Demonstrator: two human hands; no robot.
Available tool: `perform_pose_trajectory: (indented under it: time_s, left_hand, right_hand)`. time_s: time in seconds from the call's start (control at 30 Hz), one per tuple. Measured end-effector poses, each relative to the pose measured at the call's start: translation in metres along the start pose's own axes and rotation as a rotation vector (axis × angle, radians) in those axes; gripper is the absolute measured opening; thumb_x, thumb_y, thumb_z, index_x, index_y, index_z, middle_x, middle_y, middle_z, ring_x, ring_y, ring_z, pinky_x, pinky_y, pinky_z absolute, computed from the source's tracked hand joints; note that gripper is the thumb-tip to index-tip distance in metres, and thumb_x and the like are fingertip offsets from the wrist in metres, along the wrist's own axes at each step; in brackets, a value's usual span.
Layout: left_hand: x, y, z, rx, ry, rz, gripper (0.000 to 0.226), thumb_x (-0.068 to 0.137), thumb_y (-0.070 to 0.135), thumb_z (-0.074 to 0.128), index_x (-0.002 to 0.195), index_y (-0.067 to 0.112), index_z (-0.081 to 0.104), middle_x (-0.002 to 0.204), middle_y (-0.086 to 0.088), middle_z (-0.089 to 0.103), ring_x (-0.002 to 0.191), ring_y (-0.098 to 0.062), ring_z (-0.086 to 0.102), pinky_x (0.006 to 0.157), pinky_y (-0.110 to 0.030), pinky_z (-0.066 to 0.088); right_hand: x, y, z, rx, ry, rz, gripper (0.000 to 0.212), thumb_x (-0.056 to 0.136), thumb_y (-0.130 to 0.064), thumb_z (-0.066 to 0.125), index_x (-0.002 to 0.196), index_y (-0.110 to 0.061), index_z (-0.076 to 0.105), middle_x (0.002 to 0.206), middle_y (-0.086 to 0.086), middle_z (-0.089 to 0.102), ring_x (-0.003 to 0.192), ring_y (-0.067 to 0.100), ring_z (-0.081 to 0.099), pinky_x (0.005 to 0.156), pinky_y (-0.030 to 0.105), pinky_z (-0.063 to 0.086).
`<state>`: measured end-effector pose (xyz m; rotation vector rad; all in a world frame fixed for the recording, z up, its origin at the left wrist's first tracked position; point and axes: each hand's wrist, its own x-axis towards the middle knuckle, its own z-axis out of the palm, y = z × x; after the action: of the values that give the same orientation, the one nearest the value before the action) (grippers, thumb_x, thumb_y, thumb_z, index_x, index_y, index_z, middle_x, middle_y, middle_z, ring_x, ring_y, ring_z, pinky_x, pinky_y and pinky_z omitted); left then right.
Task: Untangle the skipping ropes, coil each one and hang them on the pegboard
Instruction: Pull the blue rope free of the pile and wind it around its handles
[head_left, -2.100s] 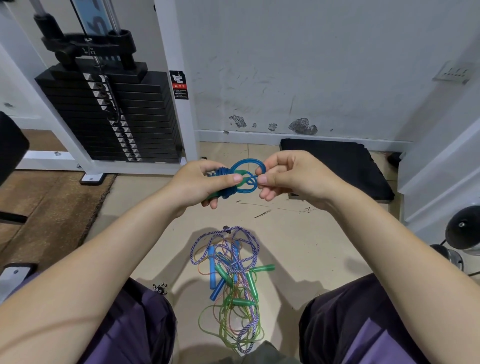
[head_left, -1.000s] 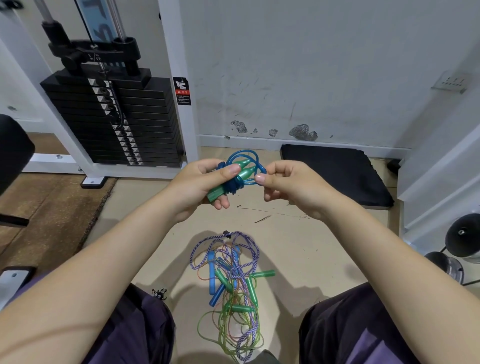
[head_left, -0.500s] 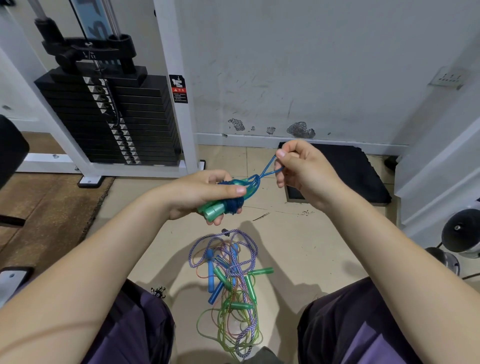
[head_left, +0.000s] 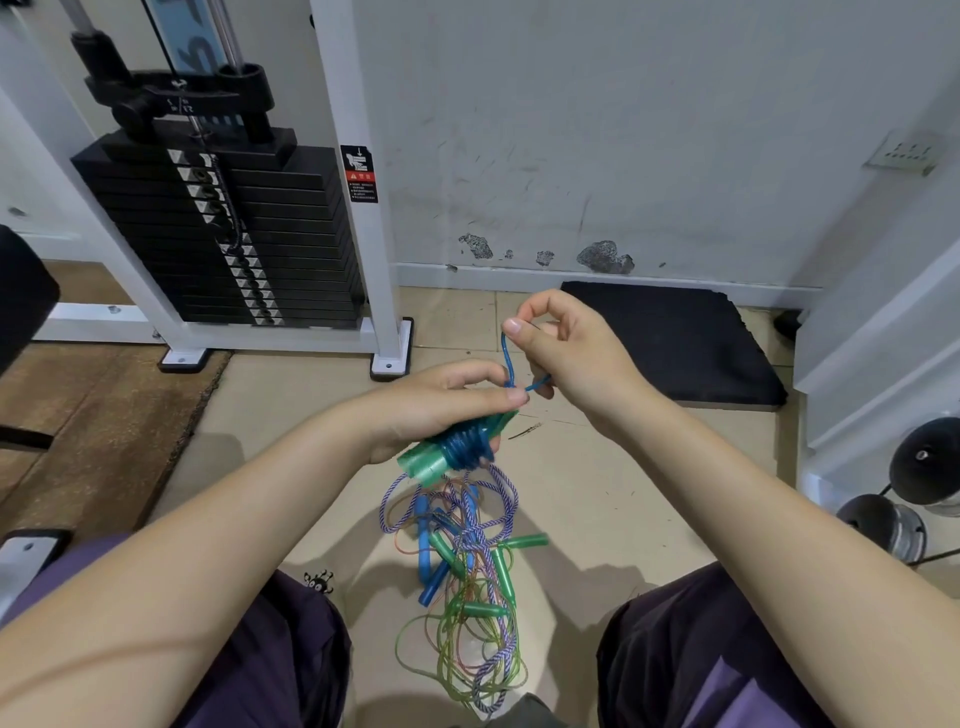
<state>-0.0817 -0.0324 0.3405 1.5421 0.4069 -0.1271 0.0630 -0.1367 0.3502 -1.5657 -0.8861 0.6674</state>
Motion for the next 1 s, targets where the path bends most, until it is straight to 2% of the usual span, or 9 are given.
perform_pose_trajectory:
  time_s: [0.1,0.27,0.37,0.53,0.63,0.73,0.8,0.9,1.0]
  left_hand:
    - [0.001,0.002,0.005,0.197,0.124,0.059,0.04,0.08,0.056,0.071,0.091,0.018,0.074,0.065,-0.006,0.059,0.064,-0.019,0.055,0.068,-0.033,0.043]
    - [0.002,0.006,0.001,0.195,0.208,0.144,0.019,0.088,0.037,0.069,0.075,0.023,0.072,0.054,0.014,0.063,0.053,0.002,0.057,0.055,-0.011,0.044]
    - [0.001,0.006,0.001,0.215,0.194,0.155,0.018,0.079,0.043,0.074,0.066,0.03,0.072,0.054,0.012,0.06,0.053,-0.003,0.055,0.054,-0.017,0.043]
    - [0.003,0.004,-0.002,0.22,0.228,0.139,0.028,0.06,0.055,0.078,0.071,0.029,0.074,0.059,0.011,0.059,0.058,-0.008,0.056,0.067,-0.03,0.045]
    - [0.005,-0.001,-0.006,0.255,0.291,0.117,0.034,0.057,0.056,0.08,0.073,0.027,0.074,0.06,0.011,0.059,0.058,-0.01,0.056,0.066,-0.029,0.045]
    - [0.004,-0.003,-0.012,0.279,0.308,0.111,0.039,0.055,0.06,0.08,0.076,0.027,0.075,0.063,0.001,0.062,0.058,-0.014,0.057,0.06,-0.025,0.046]
    - [0.004,-0.003,-0.016,0.297,0.29,0.094,0.036,0.058,0.058,0.082,0.073,0.027,0.073,0.06,-0.004,0.062,0.052,-0.015,0.055,0.051,-0.02,0.045]
    - [0.006,-0.007,-0.022,0.336,0.307,0.075,0.028,0.064,0.052,0.084,0.07,0.028,0.071,0.052,0.0,0.061,0.046,-0.014,0.052,0.044,-0.016,0.041]
    - [0.007,-0.01,-0.025,0.365,0.316,0.067,0.032,0.065,0.054,0.084,0.074,0.027,0.07,0.053,-0.002,0.062,0.048,-0.015,0.053,0.046,-0.019,0.043]
  right_hand:
    - [0.003,0.002,-0.002,-0.033,0.046,-0.012,0.016,0.095,-0.018,0.062,0.084,-0.013,0.051,0.055,0.003,0.036,0.044,0.014,0.033,0.041,0.024,0.034]
    - [0.008,0.005,-0.018,-0.029,0.14,-0.029,0.018,0.094,-0.019,0.064,0.082,-0.012,0.053,0.053,-0.003,0.043,0.041,0.011,0.039,0.049,0.029,0.038]
    - [0.011,0.005,-0.025,-0.033,0.157,-0.035,0.017,0.093,-0.019,0.065,0.081,-0.011,0.055,0.051,-0.004,0.046,0.041,0.011,0.04,0.051,0.03,0.039]
    - [0.011,0.004,-0.034,0.062,0.187,-0.017,0.016,0.094,-0.016,0.064,0.082,-0.009,0.056,0.064,0.008,0.052,0.044,0.014,0.044,0.049,0.027,0.044]
    - [0.01,0.004,-0.034,0.334,0.106,0.107,0.017,0.099,-0.014,0.055,0.082,-0.01,0.055,0.068,0.003,0.059,0.053,0.013,0.048,0.052,0.024,0.044]
    - [0.009,0.004,-0.039,0.453,-0.036,0.223,0.023,0.101,-0.017,0.051,0.078,-0.015,0.05,0.064,0.0,0.053,0.052,0.013,0.04,0.049,0.024,0.036]
    - [0.008,0.006,-0.043,0.21,-0.114,0.205,0.023,0.098,-0.023,0.058,0.077,-0.017,0.05,0.059,-0.002,0.045,0.048,0.012,0.035,0.048,0.023,0.033]
    - [0.004,0.008,-0.043,-0.287,-0.231,0.146,0.023,0.08,-0.036,0.078,0.075,-0.018,0.063,0.054,-0.008,0.044,0.047,0.01,0.037,0.046,0.019,0.032]
    - [0.003,0.008,-0.04,-0.331,-0.254,0.129,0.018,0.076,-0.032,0.082,0.071,-0.019,0.07,0.052,-0.014,0.049,0.048,0.004,0.043,0.047,0.016,0.036]
